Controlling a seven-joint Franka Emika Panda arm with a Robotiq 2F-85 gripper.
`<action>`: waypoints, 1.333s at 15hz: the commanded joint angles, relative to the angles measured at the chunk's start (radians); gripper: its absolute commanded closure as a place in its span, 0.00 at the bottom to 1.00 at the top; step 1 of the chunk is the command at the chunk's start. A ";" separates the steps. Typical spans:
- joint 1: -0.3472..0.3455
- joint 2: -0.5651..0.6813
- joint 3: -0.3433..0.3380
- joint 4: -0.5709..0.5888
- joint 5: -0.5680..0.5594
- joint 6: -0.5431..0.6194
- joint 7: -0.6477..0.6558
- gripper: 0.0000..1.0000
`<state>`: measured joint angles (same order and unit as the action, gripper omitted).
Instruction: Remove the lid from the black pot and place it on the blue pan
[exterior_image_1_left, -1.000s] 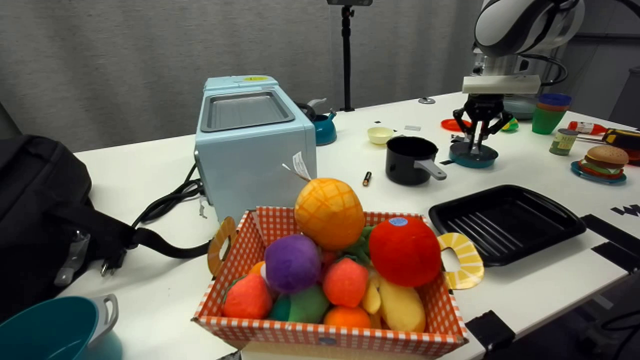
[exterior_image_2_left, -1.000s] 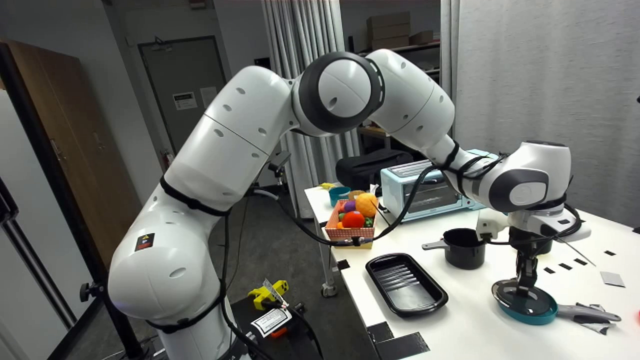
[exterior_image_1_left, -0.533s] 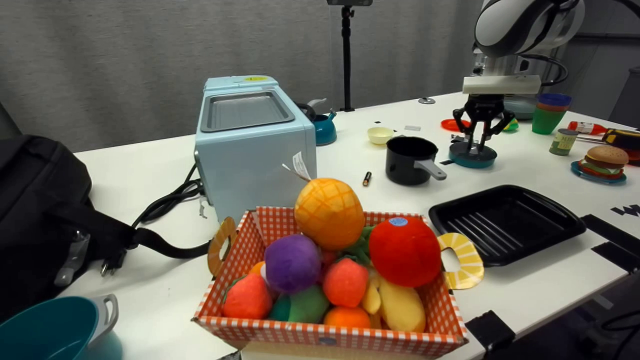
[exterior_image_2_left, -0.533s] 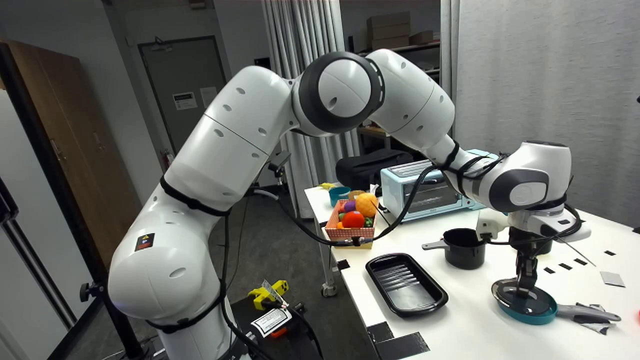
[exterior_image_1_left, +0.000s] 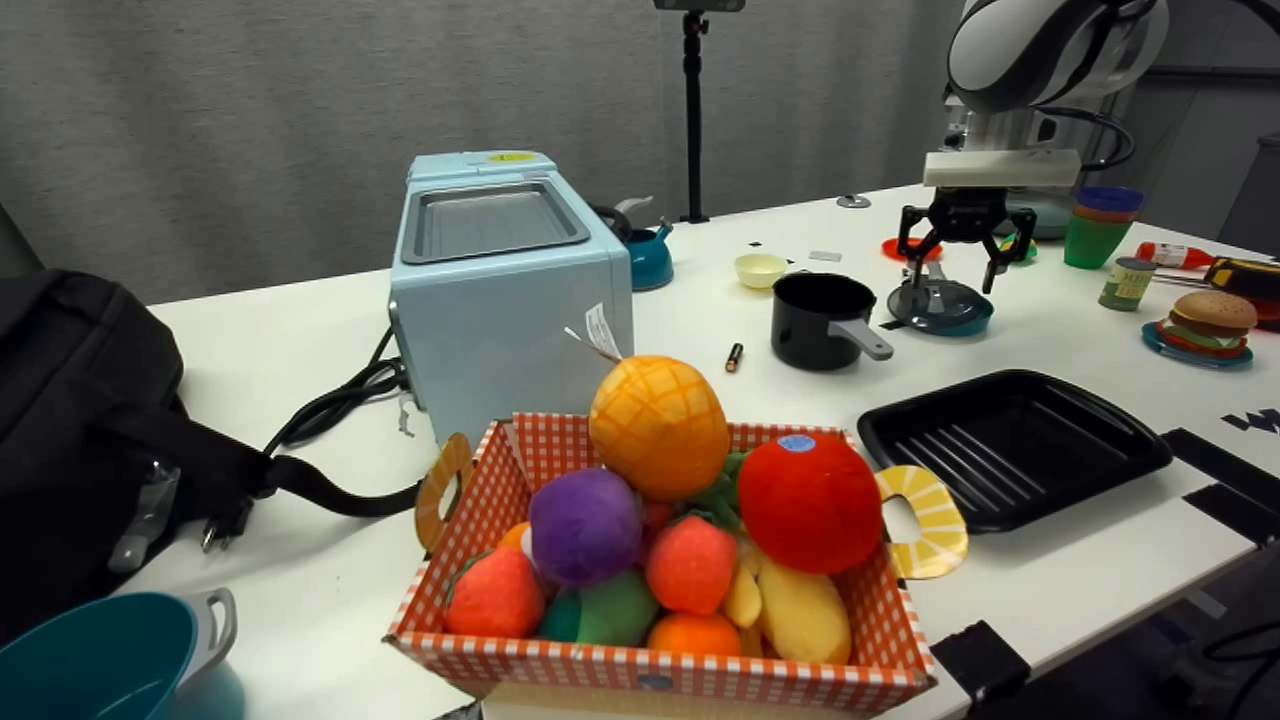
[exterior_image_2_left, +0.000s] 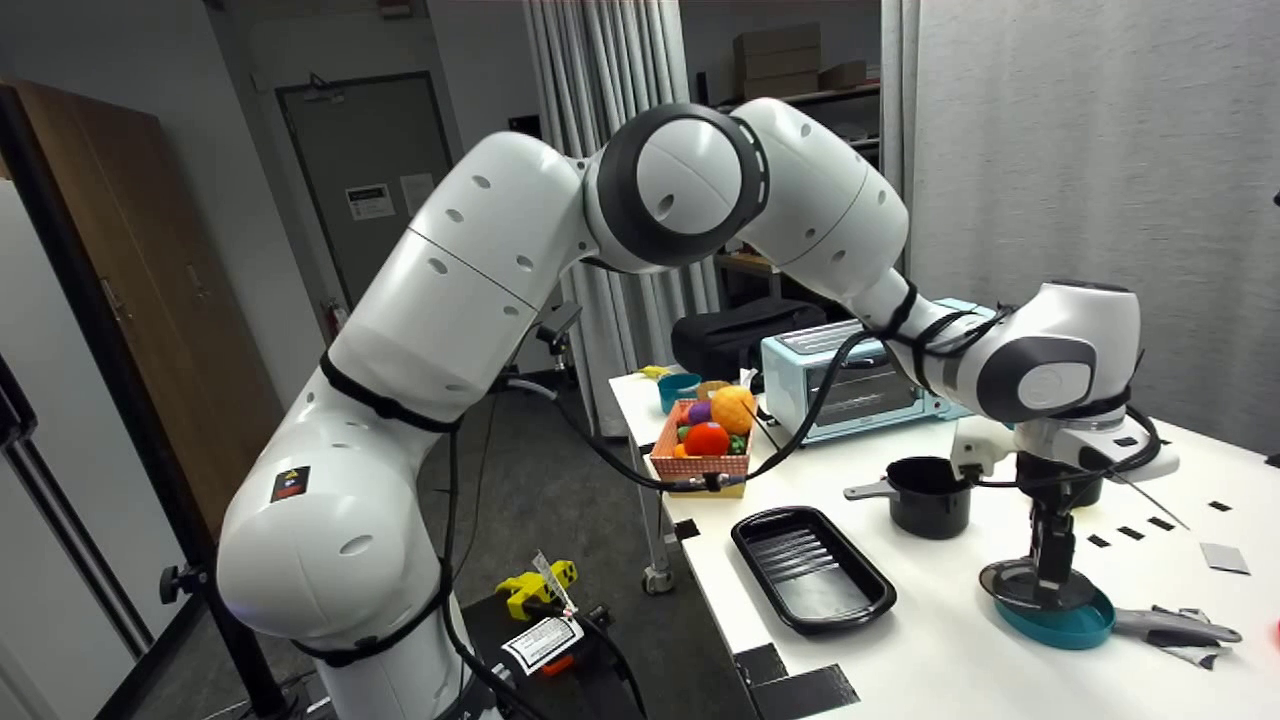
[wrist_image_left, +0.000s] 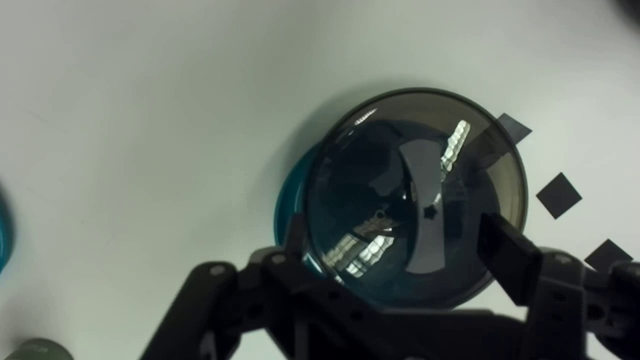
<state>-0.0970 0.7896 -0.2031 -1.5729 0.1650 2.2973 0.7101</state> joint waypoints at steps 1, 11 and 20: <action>0.007 -0.028 -0.003 -0.014 -0.002 -0.006 0.004 0.00; 0.022 -0.240 0.022 -0.138 -0.001 0.016 -0.058 0.00; 0.031 -0.475 0.034 -0.323 -0.019 0.041 -0.181 0.00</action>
<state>-0.0657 0.4183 -0.1780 -1.7827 0.1550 2.3023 0.5825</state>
